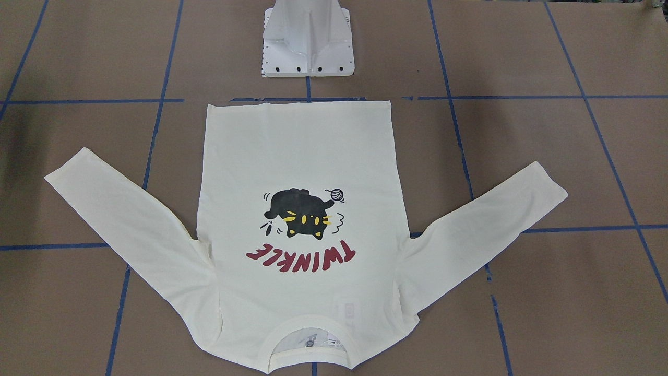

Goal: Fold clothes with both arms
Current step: 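Move the right gripper to the cuff of the sleeve nearest it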

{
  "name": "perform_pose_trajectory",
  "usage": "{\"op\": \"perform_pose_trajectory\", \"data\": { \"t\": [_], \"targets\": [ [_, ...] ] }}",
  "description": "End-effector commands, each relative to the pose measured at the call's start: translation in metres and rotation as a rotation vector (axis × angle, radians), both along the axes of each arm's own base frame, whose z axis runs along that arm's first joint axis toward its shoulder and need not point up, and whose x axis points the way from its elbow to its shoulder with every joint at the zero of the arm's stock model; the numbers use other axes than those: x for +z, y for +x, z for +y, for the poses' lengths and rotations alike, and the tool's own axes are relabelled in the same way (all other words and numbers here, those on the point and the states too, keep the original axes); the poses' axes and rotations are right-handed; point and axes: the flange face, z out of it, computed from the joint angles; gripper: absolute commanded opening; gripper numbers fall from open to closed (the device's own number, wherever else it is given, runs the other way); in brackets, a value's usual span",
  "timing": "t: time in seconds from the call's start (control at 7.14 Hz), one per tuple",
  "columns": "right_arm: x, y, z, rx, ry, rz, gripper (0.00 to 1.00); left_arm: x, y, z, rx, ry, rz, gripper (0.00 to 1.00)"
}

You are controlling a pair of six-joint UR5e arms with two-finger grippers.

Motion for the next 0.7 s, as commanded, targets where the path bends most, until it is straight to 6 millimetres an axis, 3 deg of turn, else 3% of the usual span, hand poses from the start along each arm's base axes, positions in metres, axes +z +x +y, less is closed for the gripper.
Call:
{"op": "perform_pose_trajectory", "data": {
  "t": [0.0, 0.14, 0.28, 0.56],
  "targets": [
    [-0.002, -0.003, 0.001, 0.009, 0.027, -0.008, 1.00, -0.006, 0.000, -0.002, 0.000, 0.019, 0.004, 1.00],
    [-0.001, -0.009, 0.006, 0.000, 0.057, -0.018, 1.00, -0.018, 0.000, -0.005, 0.000, 0.042, 0.005, 1.00],
    [0.010, -0.039, 0.020, -0.059, 0.096, -0.025, 1.00, -0.025, 0.001, -0.007, -0.005, 0.060, 0.005, 1.00],
    [0.010, -0.104, 0.042, -0.033, 0.095, -0.069, 1.00, -0.009, 0.001, -0.008, -0.005, 0.036, 0.006, 1.00]
  ]
}}
